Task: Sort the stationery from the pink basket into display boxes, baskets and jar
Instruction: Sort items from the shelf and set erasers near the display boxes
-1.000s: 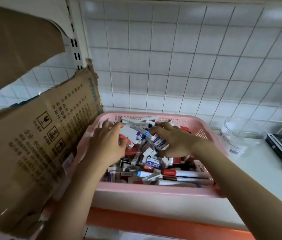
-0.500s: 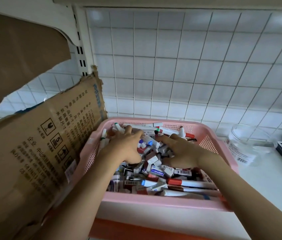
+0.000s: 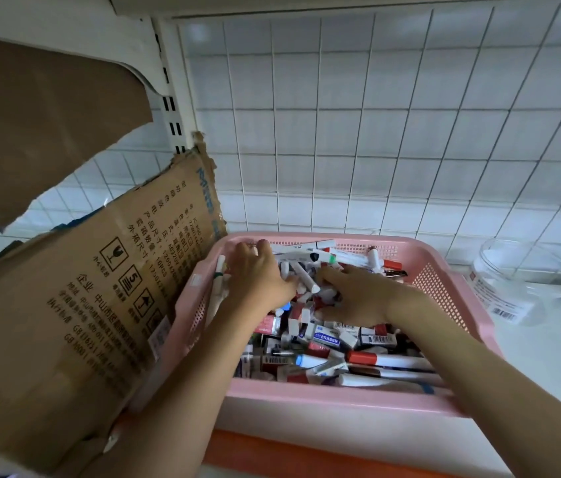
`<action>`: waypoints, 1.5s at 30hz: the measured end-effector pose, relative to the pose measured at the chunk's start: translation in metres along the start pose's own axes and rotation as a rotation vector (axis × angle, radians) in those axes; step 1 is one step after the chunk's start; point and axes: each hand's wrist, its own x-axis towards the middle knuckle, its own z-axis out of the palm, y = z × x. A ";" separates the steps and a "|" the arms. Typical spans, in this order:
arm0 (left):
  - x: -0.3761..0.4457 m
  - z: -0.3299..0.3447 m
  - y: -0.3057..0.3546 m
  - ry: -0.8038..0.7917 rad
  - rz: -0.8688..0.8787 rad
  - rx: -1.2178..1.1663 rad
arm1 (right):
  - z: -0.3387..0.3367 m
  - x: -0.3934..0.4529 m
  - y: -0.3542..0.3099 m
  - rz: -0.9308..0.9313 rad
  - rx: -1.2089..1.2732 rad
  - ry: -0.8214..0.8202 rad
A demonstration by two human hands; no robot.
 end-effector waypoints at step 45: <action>0.019 0.015 0.014 -0.110 0.210 0.164 | 0.011 -0.030 0.028 0.035 0.066 0.184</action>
